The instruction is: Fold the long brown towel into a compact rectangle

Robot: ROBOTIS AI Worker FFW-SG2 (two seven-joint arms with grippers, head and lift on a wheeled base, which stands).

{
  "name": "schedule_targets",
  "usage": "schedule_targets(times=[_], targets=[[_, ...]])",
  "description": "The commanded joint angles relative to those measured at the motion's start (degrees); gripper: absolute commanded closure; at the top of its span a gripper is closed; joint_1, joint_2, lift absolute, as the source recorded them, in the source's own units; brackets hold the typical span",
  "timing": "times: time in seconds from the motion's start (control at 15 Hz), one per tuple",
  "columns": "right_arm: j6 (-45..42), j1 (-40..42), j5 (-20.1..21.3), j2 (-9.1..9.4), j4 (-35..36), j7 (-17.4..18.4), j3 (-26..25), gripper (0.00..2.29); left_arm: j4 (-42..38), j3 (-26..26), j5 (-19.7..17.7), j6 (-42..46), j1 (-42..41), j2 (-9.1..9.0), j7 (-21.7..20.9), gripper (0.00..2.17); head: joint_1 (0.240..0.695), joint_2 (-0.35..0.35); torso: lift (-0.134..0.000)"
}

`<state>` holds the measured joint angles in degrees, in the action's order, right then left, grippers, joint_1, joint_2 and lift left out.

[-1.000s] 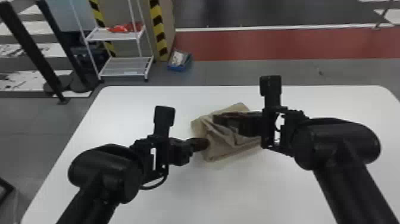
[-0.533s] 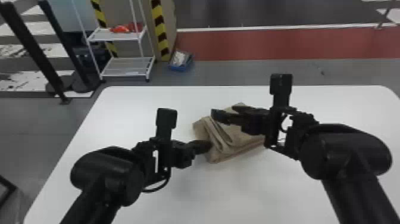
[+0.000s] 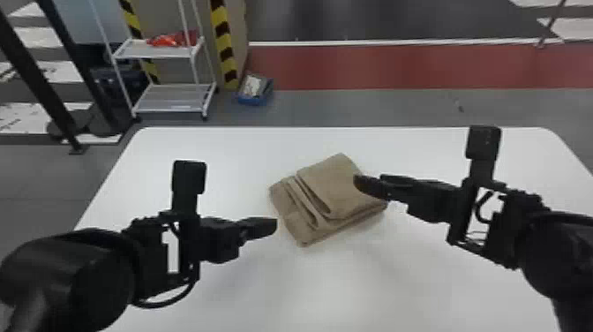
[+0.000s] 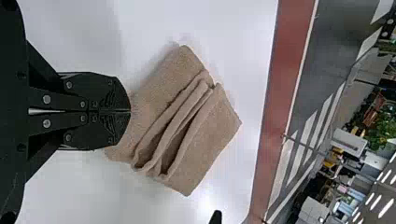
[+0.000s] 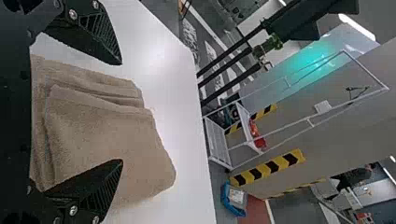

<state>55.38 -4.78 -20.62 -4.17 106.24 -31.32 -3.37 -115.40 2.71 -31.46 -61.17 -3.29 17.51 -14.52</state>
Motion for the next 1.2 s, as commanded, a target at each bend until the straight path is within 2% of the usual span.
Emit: schedule_targets(times=[0.0,0.07,0.13,0.2,0.27,0.4,0.53,0.87,1.13], targets=[[0.7,3.2,-1.0,-1.46,2.8,-1.0,-2.5,0.48,-1.9,-1.2,0.3,2.3,-1.9,0.07,-0.2,1.33,0.695,0.044,-0.123],[1.0,4.3,-0.9,-1.72,3.4,-1.6,-2.7,0.85,-1.3,-1.5,1.6,4.6,-1.9,0.07,-0.6,1.33,0.695,0.030,-0.123],[1.5,5.8,-0.1,-1.90,4.3,-1.6,-2.7,1.52,0.1,-1.6,3.4,9.4,-1.7,0.16,-0.9,1.33,0.695,0.024,-0.123],[2.2,7.6,1.7,-1.90,5.1,-1.0,-2.8,1.91,1.5,-1.8,4.4,14.4,-1.6,0.51,-1.4,1.33,0.695,0.024,-0.123],[2.1,8.7,3.0,-1.81,5.1,-0.9,-2.9,2.01,2.8,-1.9,4.6,20.8,-1.7,1.22,-1.3,1.32,0.695,0.026,-0.123],[-0.6,9.2,5.3,-1.90,2.7,-1.2,-3.7,2.02,6.4,-2.4,4.7,31.3,-1.6,2.36,-1.4,1.32,0.695,0.034,-0.123],[-3.9,8.8,6.2,-1.81,0.5,-1.2,-3.4,2.02,8.8,-3.1,4.2,33.1,-1.0,3.15,-1.7,1.32,0.695,0.046,-0.123],[-5.0,2.6,9.3,-1.37,-7.2,0.3,0.1,2.02,11.4,-3.8,3.6,34.7,-0.8,3.76,-3.3,1.32,0.695,0.073,-0.123],[-6.0,-10.4,12.0,-1.02,-22.2,1.5,3.4,2.01,11.8,-4.6,3.0,34.7,-0.8,3.94,-4.4,1.32,0.695,0.088,-0.123]])
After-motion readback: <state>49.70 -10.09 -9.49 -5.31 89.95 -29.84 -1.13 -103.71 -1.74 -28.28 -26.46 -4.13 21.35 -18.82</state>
